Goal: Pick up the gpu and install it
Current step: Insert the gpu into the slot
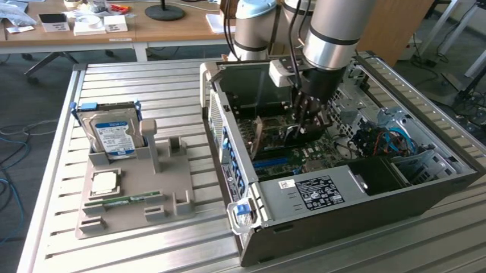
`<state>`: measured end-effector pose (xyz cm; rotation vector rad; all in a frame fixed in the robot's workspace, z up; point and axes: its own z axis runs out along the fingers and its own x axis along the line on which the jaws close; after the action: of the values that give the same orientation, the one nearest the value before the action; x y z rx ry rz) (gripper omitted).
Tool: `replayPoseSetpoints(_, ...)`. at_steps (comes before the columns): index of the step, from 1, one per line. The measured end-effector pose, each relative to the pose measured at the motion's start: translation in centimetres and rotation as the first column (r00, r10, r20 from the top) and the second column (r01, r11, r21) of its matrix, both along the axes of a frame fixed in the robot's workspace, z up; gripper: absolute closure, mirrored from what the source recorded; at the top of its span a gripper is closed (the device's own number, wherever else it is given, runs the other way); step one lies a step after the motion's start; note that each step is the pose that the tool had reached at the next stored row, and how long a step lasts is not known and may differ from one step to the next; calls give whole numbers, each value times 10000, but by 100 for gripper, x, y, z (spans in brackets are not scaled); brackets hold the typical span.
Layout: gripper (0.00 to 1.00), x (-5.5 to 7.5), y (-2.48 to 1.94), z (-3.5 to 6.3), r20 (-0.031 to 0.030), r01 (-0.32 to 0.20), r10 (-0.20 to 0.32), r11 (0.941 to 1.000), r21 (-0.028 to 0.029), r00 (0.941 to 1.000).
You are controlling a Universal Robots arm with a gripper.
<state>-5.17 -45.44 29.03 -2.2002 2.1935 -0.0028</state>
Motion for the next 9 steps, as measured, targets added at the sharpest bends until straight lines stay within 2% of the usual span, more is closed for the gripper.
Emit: replayPoseSetpoints(9, 73, -51, -1, -76, -1, -77, 77, 10000, -9, 10000)
